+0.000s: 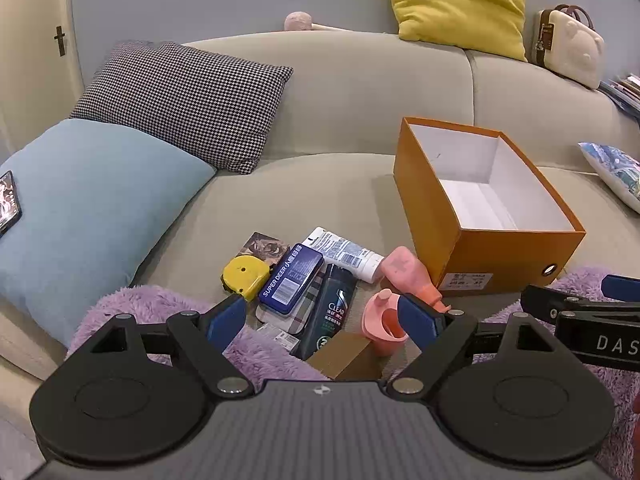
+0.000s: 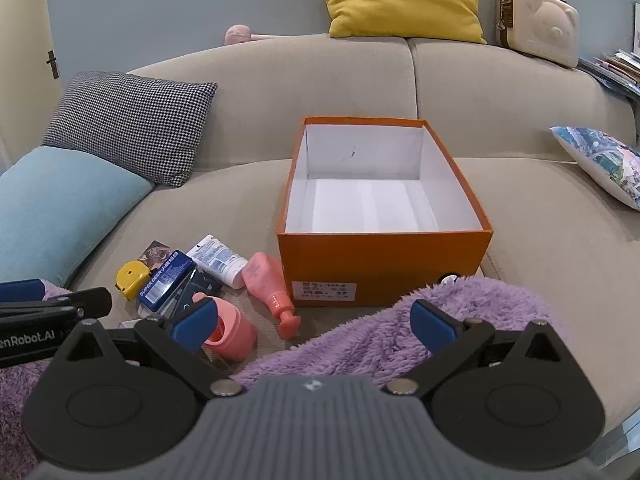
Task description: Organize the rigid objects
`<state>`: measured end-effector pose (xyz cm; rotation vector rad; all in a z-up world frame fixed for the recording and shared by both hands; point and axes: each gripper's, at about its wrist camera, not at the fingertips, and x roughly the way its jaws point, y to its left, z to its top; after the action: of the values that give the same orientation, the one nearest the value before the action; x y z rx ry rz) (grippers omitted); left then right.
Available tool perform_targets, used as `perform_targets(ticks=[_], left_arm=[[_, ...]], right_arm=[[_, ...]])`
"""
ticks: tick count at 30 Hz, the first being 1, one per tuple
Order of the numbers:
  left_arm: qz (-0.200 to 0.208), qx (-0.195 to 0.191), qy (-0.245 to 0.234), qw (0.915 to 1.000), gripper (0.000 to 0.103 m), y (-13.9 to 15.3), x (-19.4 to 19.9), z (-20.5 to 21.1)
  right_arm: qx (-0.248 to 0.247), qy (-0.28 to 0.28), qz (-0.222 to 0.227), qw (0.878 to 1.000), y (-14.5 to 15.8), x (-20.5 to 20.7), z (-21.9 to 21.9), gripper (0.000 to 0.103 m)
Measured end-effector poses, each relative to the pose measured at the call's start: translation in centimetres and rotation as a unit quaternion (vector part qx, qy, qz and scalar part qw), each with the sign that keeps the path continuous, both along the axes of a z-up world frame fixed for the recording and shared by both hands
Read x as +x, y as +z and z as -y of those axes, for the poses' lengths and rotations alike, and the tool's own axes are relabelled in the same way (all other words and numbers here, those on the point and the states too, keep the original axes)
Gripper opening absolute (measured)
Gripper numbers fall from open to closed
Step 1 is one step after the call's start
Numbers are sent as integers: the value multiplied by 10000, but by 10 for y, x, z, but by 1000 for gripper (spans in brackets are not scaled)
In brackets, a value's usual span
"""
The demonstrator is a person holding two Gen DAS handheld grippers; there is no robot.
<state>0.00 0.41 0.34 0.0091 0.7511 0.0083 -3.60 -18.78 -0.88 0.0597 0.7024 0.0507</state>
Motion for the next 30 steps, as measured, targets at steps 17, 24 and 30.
perform_targets(ticks=[17,24,30], left_arm=[[-25,-9,20,10000,100,0,-2,-1],[-24,-11,19,10000,100,-1,-2,-1],[-28,-16,2,10000,100,-3,-2,2]], right_arm=[[23,34,-61,10000,0,2,0,102],[24,27,-63,10000,-1,2,0,102],[22,34,-67,10000,-2,2,0,102]])
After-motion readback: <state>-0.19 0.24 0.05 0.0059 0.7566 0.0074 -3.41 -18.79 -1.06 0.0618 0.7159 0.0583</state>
